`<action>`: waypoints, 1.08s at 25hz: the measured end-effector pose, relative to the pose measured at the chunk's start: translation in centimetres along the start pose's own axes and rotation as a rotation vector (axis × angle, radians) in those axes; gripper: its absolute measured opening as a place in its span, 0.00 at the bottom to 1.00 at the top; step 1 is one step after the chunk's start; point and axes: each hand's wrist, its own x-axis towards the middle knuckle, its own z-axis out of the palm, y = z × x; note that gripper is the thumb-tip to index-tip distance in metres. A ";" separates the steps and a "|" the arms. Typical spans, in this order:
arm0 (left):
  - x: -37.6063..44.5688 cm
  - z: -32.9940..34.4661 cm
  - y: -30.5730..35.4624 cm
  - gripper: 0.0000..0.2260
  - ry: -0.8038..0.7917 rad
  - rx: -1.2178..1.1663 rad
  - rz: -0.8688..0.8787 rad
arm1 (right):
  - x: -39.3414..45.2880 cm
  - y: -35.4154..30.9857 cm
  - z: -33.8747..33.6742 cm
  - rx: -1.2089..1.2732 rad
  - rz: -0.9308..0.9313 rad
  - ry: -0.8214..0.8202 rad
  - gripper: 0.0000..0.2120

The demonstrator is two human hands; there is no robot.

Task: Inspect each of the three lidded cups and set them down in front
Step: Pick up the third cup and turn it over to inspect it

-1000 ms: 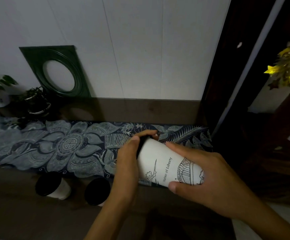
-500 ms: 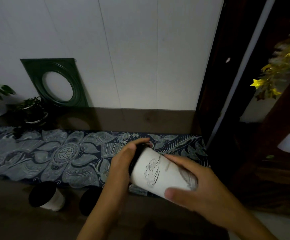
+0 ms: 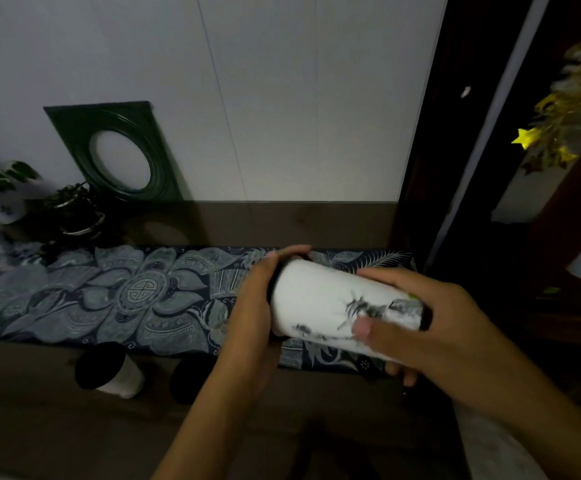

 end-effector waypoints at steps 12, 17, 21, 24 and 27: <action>0.5 0.8 -0.1 0.19 0.028 0.028 -0.021 | 0.5 2.9 -1.0 -0.852 -0.455 0.106 0.41; 0.2 0.7 -0.2 0.20 -0.015 -0.016 0.154 | 0.6 0.2 -1.3 0.260 0.127 -0.101 0.23; 0.5 1.0 0.0 0.18 0.054 -0.020 0.172 | 0.6 0.2 -1.3 0.234 0.062 -0.158 0.23; 0.6 1.3 0.0 0.16 0.165 -0.039 -0.019 | 1.1 2.0 -1.4 -0.729 -0.399 0.002 0.37; 0.8 1.2 0.1 0.14 0.135 -0.021 -0.089 | 1.3 3.1 -1.3 -0.872 -0.515 0.093 0.40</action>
